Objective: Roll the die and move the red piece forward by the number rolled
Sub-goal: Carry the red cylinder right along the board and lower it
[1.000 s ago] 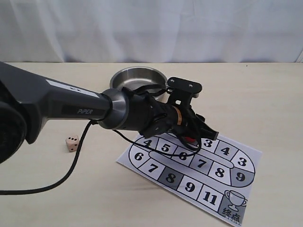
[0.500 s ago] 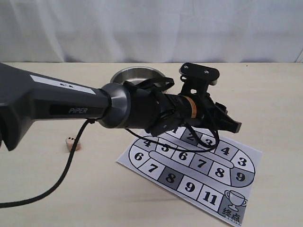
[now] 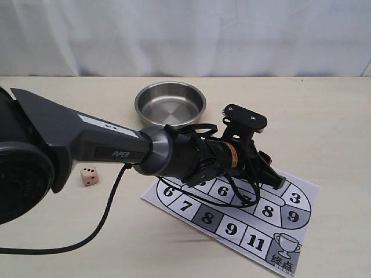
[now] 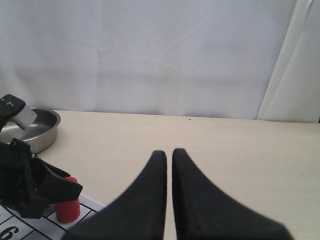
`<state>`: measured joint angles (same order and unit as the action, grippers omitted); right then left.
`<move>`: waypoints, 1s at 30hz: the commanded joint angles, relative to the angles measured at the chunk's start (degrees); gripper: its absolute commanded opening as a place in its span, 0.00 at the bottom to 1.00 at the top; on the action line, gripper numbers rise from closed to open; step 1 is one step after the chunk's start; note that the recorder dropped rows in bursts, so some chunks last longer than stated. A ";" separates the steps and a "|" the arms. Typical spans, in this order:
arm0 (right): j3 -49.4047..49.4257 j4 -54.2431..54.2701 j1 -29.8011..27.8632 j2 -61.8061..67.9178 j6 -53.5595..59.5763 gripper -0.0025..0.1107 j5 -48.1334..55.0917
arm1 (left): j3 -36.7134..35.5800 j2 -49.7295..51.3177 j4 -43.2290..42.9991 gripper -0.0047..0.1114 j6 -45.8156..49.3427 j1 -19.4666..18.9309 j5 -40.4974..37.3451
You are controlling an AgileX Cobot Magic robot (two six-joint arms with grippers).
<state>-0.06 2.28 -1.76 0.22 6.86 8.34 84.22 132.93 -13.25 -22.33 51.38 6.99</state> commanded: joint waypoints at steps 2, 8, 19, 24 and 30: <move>0.06 -0.14 -0.12 -0.22 -0.03 0.06 -0.33 | -0.08 0.81 -1.56 0.15 0.08 -0.05 -1.85; 0.06 -0.14 -0.12 -0.22 -0.03 0.06 -0.33 | -0.08 0.81 -2.72 0.15 0.08 -0.05 -1.01; 0.06 -0.14 -0.12 -0.22 -0.03 0.06 -0.33 | -0.08 0.81 -6.03 0.40 0.08 -0.05 0.25; 0.06 -0.14 -0.12 -0.22 -0.03 0.06 -0.33 | -0.08 0.81 -6.91 0.66 0.08 -0.05 0.72; 0.06 -0.14 -0.12 -0.22 -0.03 0.06 -0.33 | -0.08 0.69 -7.04 0.73 0.08 -0.05 2.51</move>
<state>-0.06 2.28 -1.76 0.22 6.86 8.34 84.22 133.89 -19.83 -22.33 51.38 8.27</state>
